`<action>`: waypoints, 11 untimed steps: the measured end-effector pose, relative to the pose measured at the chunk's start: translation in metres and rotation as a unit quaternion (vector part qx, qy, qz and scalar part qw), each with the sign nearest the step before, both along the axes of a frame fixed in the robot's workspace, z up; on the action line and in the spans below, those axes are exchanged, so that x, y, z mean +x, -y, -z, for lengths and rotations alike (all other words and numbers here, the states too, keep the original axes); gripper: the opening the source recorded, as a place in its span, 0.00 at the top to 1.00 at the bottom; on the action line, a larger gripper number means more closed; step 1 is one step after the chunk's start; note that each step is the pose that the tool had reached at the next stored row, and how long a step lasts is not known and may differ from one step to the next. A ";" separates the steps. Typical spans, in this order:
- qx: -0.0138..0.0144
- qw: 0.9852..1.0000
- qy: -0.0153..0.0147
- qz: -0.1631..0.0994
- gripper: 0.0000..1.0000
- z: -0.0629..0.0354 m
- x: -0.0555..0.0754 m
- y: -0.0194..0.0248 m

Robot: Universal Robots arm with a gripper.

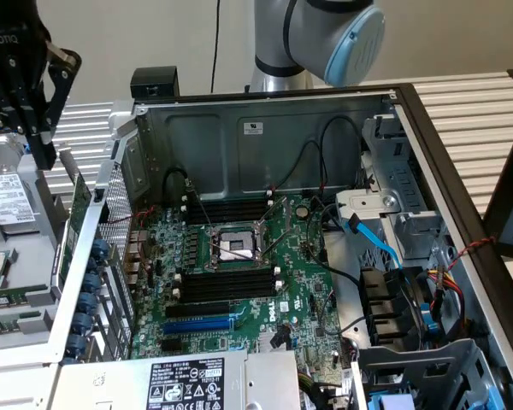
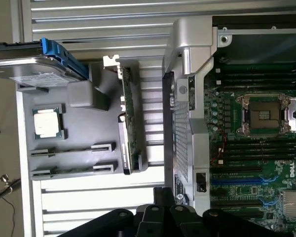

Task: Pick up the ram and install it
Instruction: 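Reach for the ram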

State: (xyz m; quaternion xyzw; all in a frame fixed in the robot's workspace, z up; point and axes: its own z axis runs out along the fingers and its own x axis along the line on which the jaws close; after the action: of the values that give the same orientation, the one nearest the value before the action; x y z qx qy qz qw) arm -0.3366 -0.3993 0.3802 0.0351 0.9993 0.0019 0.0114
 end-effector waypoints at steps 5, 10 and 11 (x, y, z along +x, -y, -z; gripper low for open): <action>0.000 1.000 0.000 0.000 0.90 0.0033 -0.023 0.0000; 0.000 1.000 -0.007 0.000 0.90 0.0041 -0.045 0.0000; 0.000 1.000 -0.007 0.000 0.90 0.0042 -0.050 0.0000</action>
State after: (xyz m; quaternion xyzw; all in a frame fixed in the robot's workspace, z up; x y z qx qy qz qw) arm -0.3865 -0.3993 0.3760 0.0351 0.9994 0.0016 0.0044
